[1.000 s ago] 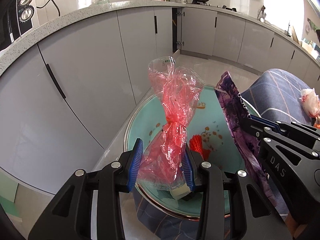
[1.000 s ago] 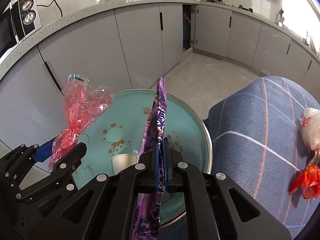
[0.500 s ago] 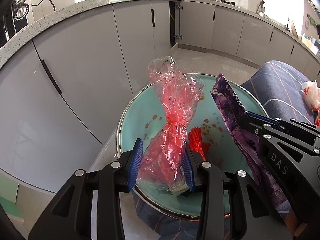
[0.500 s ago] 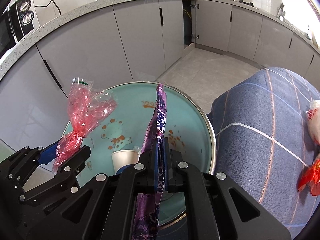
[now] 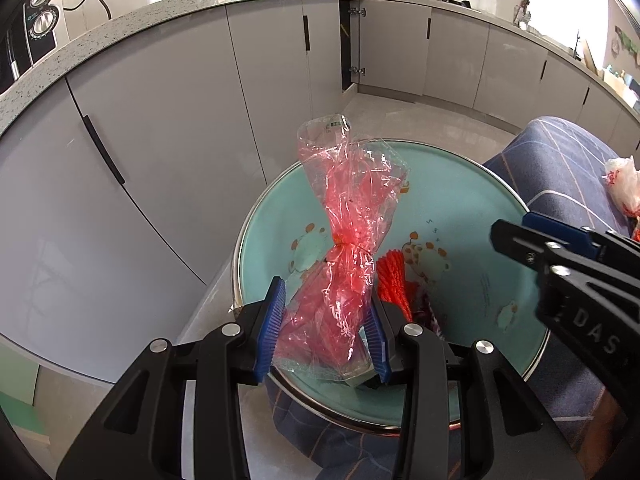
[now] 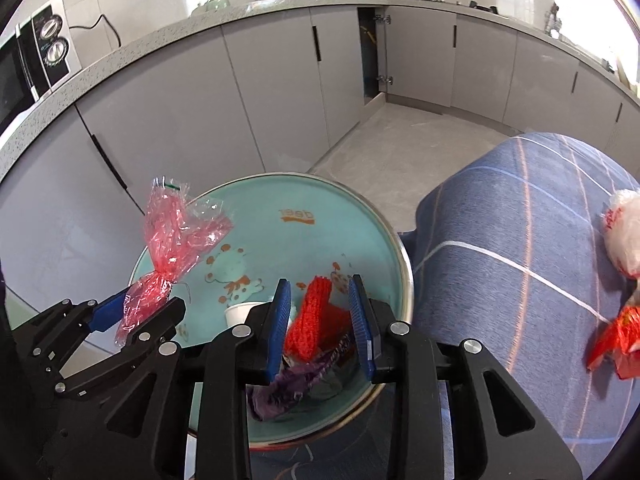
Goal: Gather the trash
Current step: 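Open both tools to drop the pink bag and purple wrapper into the bin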
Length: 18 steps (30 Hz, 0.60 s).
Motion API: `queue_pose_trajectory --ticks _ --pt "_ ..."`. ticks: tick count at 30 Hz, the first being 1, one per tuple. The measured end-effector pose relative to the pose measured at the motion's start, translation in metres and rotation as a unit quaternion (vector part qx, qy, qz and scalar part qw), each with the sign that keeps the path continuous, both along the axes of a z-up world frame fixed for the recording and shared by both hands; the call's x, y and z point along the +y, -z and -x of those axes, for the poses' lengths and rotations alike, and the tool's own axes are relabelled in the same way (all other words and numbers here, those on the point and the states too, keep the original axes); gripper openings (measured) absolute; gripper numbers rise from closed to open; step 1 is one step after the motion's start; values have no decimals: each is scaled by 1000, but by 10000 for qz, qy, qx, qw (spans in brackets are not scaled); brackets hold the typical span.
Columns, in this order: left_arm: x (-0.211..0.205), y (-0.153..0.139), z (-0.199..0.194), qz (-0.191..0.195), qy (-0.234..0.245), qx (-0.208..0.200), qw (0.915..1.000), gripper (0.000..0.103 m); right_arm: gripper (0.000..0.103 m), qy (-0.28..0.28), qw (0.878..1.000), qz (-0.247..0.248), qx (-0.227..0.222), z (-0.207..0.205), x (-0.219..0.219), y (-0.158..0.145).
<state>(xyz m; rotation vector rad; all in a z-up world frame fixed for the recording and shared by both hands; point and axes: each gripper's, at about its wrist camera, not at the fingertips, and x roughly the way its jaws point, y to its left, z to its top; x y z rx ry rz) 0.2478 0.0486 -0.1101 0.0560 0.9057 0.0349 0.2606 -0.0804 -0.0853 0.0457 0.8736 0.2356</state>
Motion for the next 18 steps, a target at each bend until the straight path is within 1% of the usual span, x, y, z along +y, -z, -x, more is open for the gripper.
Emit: queue_pose_trajectory --ticks 2,3,4,5,6,7,8,9,11,13,15,17,18 --pt "-1 1 1 -34 23 27 10000 40 31 70 9999 4 -88 5 -4 -4" --pt "0 2 1 -56 -2 46 10000 43 31 113 9998 6 -149 9 -6 -6" --pt "1 2 2 -63 -23 48 10000 51 31 155 9997 14 -206 12 -9 -8" --pt "2 2 4 -44 -36 6 10000 54 31 199 9994 32 -271 15 -11 -11" --pt "3 0 6 -26 -28 -37 10000 58 31 256 9991 66 -345 20 -15 -13" --pt "3 -2 9 -25 -24 -108 9999 68 31 304 9987 86 -395 23 -19 -15" --pt "3 -4 12 -89 -71 -185 9998 74 33 352 9984 97 -436 26 -22 -16" --pt "2 -7 15 -164 -112 -294 9994 80 41 407 9980 100 -470 29 -25 -17" --pt "-2 -14 22 -213 -59 -506 9985 81 50 499 9973 88 -527 36 -32 -18" --pt "-6 -22 26 -177 -29 -662 9976 89 51 547 9969 83 -564 40 -36 -20" --pt "-9 -27 30 -130 3 -786 9968 92 54 645 9961 95 -603 46 -44 -21" --pt "-15 -29 33 -106 40 -839 9964 94 59 758 9948 105 -664 54 -55 -24" --pt "-19 -28 33 -111 40 -842 9964 94 60 804 9943 123 -691 57 -59 -26"
